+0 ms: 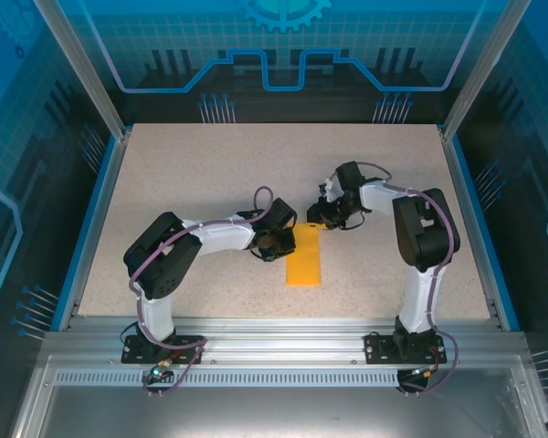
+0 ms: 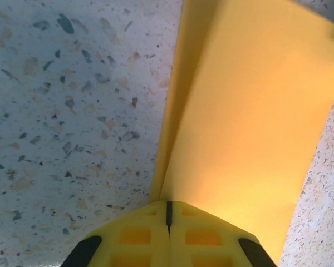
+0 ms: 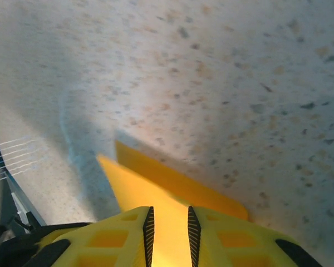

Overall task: Fold a paper plane with a square sheet of paper (pick it up from the middle)
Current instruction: Fold the square sheet of paper in half at the center of the table.

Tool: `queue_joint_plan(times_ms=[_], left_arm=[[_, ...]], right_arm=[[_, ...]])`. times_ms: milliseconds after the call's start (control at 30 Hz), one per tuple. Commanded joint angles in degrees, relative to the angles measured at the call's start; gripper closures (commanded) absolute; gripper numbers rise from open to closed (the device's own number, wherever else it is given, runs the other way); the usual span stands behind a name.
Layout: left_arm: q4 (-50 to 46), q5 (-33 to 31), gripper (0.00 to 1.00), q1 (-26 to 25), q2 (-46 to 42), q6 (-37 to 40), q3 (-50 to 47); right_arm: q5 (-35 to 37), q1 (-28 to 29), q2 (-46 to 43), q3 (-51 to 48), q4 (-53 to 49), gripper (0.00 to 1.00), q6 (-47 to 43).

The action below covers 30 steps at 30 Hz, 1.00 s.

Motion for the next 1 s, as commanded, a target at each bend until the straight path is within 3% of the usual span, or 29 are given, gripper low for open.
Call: queue_joint_plan(times_ms=[0,333,767,967], left_arm=[[-4.97,0.27,1.0,-1.13,1.46,1.19,-0.26],[-5.39,0.29,1.0,-1.16,1.37,1.38,0.07],[-5.68,0.2,1.0,-1.2,1.15,1.49,0.02],[-5.78,0.12,1.0,-1.27,1.02,1.39,-0.07]], right_arm=[[0.58,-1.29,2.65,0.53,-0.13,0.75,0.62],[0.47,-2.11,-0.9,5.78,-4.77,0.74,-0.9],[-0.18,-2.06,3.06,1.34,-1.55,0.74,0.06],[-1.23,-2.21,-1.77,2.01,-3.09,0.73,-1.14]])
